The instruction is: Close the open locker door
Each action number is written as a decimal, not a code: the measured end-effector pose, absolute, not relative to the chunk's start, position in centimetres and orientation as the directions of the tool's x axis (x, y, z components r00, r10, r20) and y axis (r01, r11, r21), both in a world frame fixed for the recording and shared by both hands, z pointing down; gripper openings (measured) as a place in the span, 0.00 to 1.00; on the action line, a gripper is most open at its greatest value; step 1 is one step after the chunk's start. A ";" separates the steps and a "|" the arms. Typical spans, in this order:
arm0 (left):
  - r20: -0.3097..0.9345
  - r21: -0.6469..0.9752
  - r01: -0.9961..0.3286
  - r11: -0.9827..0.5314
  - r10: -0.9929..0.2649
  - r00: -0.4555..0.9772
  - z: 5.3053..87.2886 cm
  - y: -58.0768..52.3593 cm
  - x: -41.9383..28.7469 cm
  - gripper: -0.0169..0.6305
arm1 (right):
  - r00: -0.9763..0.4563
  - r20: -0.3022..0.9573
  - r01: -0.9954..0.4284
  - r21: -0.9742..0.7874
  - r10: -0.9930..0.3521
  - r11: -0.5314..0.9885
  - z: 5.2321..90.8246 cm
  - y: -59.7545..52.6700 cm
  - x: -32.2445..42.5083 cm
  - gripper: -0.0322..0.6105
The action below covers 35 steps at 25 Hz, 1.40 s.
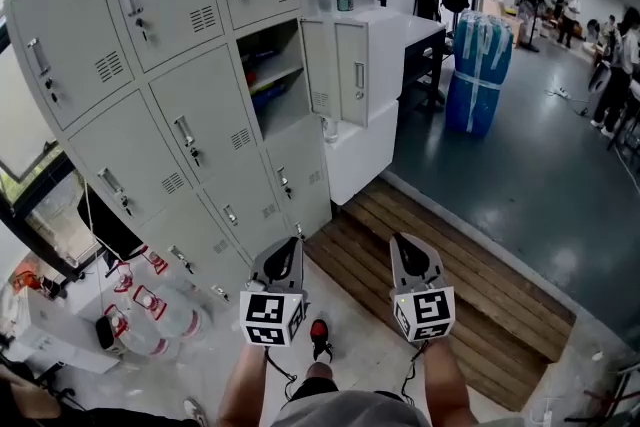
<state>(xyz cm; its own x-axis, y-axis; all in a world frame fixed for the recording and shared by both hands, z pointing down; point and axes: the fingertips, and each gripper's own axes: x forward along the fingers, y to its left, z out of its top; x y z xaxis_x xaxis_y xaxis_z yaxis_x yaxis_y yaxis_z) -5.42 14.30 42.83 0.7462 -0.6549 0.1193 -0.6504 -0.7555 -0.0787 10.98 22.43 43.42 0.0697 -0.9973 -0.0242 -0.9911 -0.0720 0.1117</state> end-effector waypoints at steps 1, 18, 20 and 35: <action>0.122 -0.075 -0.646 -0.760 -0.650 0.750 42.8 12.6 -5.1 0.06 | 0.075 -0.021 -0.991 0.107 -0.997 -0.077 43.4 20.8 11.3 0.07; 0.131 -0.053 -0.591 -0.805 -0.592 0.795 42.2 -12.8 -1.2 0.06 | 0.143 -0.006 -0.984 0.106 -0.990 -0.143 42.2 -3.7 14.7 0.07; 0.132 -0.054 -0.583 -0.810 -0.585 0.800 42.3 -14.6 -0.8 0.06 | 0.153 -0.008 -0.983 0.106 -0.988 -0.153 42.2 -5.3 15.1 0.08; 0.139 -0.039 -0.572 -0.819 -0.571 0.809 43.1 -23.6 5.4 0.06 | 0.168 0.001 -0.980 0.105 -0.986 -0.167 43.2 -14.2 21.4 0.08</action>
